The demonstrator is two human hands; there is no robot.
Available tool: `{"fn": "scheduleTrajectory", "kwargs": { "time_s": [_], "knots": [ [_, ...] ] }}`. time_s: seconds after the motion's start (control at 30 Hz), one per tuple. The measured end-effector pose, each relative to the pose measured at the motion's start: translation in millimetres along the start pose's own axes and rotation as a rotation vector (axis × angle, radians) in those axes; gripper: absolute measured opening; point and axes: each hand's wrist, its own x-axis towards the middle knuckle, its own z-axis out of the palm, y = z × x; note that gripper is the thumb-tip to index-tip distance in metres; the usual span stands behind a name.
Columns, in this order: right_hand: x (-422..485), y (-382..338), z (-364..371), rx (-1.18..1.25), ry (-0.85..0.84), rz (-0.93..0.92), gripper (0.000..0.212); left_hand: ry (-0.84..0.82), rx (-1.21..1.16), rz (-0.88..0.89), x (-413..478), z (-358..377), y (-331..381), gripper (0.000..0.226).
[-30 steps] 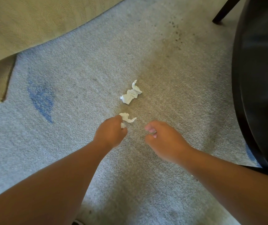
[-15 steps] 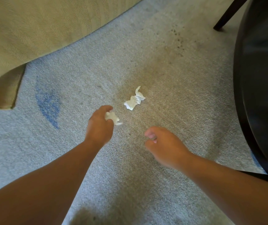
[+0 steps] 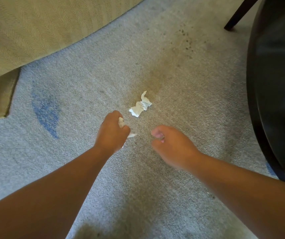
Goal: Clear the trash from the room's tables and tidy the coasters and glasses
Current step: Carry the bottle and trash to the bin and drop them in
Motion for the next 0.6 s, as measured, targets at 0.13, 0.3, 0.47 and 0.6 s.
{"fn": "scheduleTrajectory", "kwargs": {
  "time_s": [0.13, 0.3, 0.47, 0.6],
  "knots": [
    [3.1, 0.5, 1.5, 0.029, 0.006, -0.001, 0.036, 0.006, 0.006, -0.018, 4.6, 4.1, -0.1, 0.014],
    [5.8, 0.3, -0.9, 0.045, 0.021, 0.008, 0.034, 0.048, 0.094, 0.101, 21.2, 10.5, 8.1, 0.027],
    [3.4, 0.6, -6.4, 0.033, 0.031, 0.016, 0.037, -0.057, 0.301, 0.227, 38.0, 24.7, 19.9, 0.061],
    [4.4, 2.4, -12.7, 0.069, 0.036, 0.04, 0.035, -0.134, 0.522, 0.219, 51.0, 38.5, 23.4, 0.073]
  ]
}}
